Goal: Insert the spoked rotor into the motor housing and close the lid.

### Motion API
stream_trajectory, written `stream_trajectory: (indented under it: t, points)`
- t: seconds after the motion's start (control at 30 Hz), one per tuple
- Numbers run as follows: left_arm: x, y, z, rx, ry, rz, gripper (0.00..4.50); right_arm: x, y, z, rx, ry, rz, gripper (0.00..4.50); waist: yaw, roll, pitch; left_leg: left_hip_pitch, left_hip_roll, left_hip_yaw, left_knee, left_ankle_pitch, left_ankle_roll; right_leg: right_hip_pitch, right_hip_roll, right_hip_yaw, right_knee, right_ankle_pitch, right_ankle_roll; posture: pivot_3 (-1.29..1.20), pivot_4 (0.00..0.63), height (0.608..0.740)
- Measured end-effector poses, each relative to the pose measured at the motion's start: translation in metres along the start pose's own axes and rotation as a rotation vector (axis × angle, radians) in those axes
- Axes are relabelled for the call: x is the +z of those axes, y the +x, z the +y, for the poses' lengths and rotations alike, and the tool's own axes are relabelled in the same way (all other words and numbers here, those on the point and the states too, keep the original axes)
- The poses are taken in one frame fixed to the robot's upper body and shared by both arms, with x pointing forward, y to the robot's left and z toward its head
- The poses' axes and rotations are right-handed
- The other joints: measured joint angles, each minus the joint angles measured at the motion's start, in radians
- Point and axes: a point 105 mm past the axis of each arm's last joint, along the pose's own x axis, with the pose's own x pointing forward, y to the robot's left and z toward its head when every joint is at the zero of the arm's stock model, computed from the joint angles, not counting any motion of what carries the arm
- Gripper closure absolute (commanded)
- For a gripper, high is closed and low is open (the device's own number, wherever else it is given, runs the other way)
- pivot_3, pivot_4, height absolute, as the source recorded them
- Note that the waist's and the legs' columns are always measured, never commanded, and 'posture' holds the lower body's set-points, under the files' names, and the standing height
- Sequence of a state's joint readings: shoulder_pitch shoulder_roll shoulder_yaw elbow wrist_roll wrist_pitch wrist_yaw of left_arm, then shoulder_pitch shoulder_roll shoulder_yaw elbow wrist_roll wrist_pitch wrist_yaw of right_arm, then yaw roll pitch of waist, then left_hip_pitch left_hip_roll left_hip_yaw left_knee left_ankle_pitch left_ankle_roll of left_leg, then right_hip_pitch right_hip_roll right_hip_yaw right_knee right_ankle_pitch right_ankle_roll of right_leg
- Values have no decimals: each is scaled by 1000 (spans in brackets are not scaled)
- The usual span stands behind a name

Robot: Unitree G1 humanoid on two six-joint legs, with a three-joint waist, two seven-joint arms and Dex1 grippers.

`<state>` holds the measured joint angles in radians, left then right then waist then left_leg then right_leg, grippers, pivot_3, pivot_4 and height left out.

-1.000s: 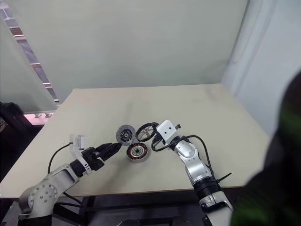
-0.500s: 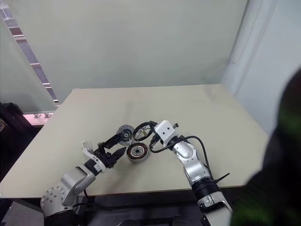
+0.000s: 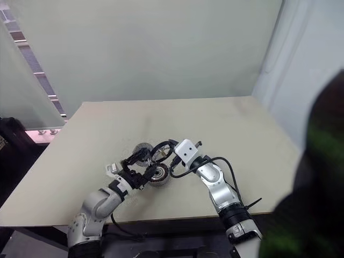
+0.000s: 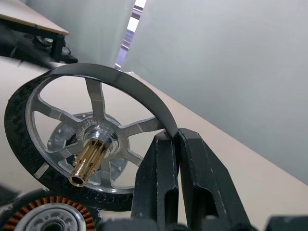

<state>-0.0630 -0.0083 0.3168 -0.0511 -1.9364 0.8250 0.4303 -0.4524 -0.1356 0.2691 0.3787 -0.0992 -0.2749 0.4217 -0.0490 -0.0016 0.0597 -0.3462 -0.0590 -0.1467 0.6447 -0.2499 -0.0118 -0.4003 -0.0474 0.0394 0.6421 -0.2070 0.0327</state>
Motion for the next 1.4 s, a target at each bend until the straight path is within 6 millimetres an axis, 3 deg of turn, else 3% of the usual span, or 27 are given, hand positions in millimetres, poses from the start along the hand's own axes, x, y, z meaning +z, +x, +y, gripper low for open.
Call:
stream_trajectory:
  t: [0.17,0.33,0.43,0.57,0.67,0.93,1.4]
  points:
    - [20,-10,9,99,373,-41,0,-6,-3,5,21,18,23,4493,-1,1,0,3,1,1,-2,0,0,2,2,1,0,0,0,0,0,740]
    - [44,-25,-15,42,1001,-69,0,-14,-5,11,44,43,58,4493,0,2,1,2,1,2,-2,0,-1,1,2,2,0,0,-1,0,0,740]
    - [35,-24,-28,-64,1242,-21,0,-14,-5,12,51,48,62,4493,0,2,1,2,0,2,-3,0,0,1,0,2,-1,0,-1,0,0,740]
    - [15,-18,-17,-101,1507,164,0,-13,-3,15,59,60,58,4493,0,2,1,1,0,2,-5,0,0,-2,0,2,-1,0,-1,0,0,740]
    - [5,-12,-9,-138,1615,245,0,-13,-3,15,59,67,60,4493,0,2,1,1,1,2,-7,0,0,-4,0,2,0,0,0,0,0,740]
    - [14,1,10,-101,1772,289,0,-9,-2,14,54,74,49,4493,0,2,1,0,1,1,-11,0,0,-7,0,2,0,1,2,0,0,740]
    - [5,13,15,-150,1776,305,0,-6,-1,13,49,79,36,4493,0,2,1,0,1,1,-10,0,0,-7,0,1,0,2,3,0,0,740]
